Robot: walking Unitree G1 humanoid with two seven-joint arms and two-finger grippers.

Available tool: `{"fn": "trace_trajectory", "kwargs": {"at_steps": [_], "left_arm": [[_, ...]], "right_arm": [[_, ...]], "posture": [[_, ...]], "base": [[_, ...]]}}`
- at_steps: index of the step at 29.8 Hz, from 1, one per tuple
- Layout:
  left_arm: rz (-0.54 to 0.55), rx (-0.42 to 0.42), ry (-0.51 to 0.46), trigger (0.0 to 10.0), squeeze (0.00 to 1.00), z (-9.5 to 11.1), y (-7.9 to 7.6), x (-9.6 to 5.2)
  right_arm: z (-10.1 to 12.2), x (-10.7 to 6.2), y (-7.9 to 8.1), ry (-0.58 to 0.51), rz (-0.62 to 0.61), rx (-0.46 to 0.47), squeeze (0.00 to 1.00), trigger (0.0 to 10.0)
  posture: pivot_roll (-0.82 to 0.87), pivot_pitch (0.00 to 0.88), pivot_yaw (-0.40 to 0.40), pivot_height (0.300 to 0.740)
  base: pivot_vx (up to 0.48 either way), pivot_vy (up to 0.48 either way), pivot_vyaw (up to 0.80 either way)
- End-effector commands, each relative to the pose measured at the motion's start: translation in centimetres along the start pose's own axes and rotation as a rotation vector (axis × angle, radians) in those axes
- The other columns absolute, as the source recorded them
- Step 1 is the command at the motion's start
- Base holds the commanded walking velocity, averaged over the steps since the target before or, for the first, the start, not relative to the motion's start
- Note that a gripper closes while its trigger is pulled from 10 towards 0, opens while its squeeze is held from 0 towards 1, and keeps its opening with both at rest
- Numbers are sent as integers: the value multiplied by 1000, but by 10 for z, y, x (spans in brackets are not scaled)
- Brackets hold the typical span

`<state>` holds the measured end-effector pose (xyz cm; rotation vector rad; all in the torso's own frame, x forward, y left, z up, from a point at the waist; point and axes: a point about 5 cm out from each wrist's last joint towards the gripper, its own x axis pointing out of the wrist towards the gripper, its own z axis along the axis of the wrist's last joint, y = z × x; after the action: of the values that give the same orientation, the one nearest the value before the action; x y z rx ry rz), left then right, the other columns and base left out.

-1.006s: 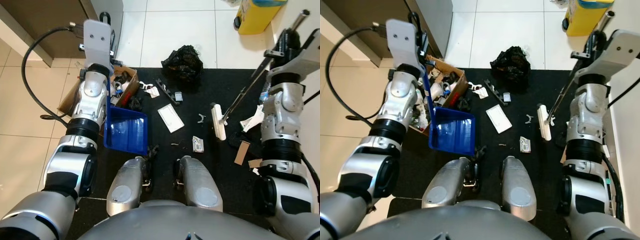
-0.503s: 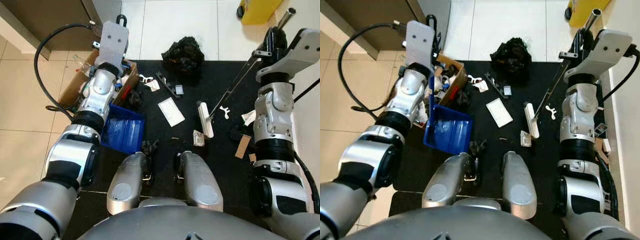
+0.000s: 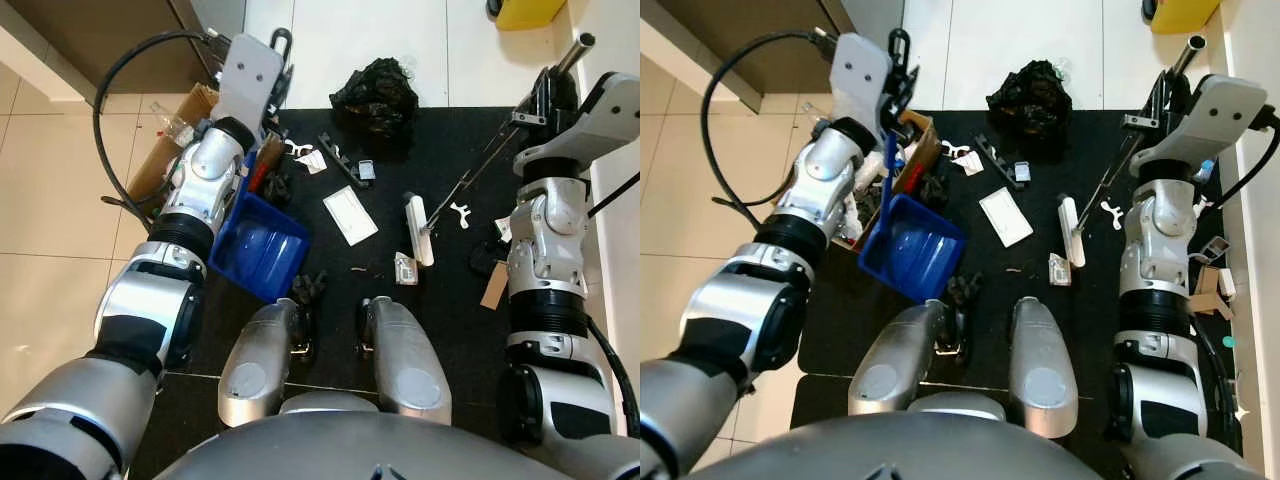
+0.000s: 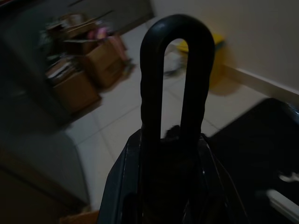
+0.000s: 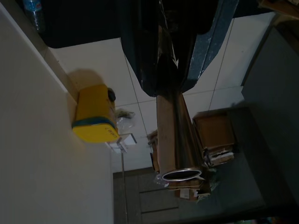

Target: Sweep floor

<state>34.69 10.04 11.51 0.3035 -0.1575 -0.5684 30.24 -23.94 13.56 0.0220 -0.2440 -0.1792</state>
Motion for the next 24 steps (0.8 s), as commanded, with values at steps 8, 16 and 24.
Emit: {"fn": "trace_trajectory", "kwargs": {"at_steps": [8, 16, 24], "left_arm": [[-176, 90, -115, 10000, 0, 9, -27, -11], [-184, 104, -165, 10000, 0, 18, -29, -17], [-197, 143, -235, 10000, 0, 39, -20, -17]], "right_arm": [[9, 4, 4, -49, 11, 0, 0, 10000], [8, 4, 3, -45, 14, -4, 0, 10000], [7, 2, -1, -35, 14, -13, 0, 10000]], "posture": [[-28, 137, 151, 740], [-29, 137, 146, 740], [-26, 137, 143, 740]], "base": [[0, 0, 0], [0, 0, 0], [0, 0, 0]]}}
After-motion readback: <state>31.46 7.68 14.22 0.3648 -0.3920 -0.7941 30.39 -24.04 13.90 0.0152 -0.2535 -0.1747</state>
